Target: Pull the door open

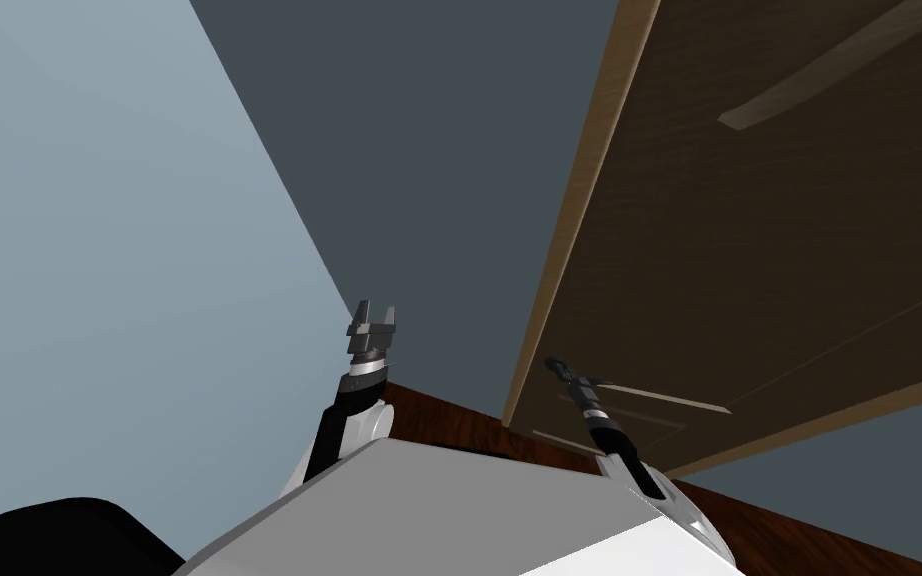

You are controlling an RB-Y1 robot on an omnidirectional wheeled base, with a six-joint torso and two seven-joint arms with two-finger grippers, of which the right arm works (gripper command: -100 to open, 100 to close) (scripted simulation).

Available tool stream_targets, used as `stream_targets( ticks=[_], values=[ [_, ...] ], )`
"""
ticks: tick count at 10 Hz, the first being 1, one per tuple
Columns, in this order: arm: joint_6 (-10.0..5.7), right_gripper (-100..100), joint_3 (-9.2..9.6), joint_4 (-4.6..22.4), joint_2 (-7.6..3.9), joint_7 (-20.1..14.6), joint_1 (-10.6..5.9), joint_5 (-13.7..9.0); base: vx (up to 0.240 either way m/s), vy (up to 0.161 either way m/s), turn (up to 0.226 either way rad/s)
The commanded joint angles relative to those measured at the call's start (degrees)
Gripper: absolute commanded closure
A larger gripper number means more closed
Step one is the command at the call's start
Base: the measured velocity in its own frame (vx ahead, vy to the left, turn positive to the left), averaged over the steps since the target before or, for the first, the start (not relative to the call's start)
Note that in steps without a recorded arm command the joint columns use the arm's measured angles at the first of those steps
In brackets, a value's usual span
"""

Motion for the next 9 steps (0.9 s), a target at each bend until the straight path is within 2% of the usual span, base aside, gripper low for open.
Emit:
stream_targets(
  ticks=[1,2,6,9],
  values=[
    [-0.95,100,0.76,-0.2,-0.71,-0.9,0.69,0.3,-0.104,-0.012,0.101],
    [-1.25,100,1.00,-0.3,-0.93,-1.2,0.91,0.4,-0.162,-0.049,0.094],
    [-4.25,100,3.41,-1.0,-3.16,-4.0,3.11,1.3,-0.209,-0.058,0.109],
    [-6.66,100,5.34,-1.6,-4.95,-6.3,4.87,2.1,-0.236,-0.102,0.116]
  ],
)
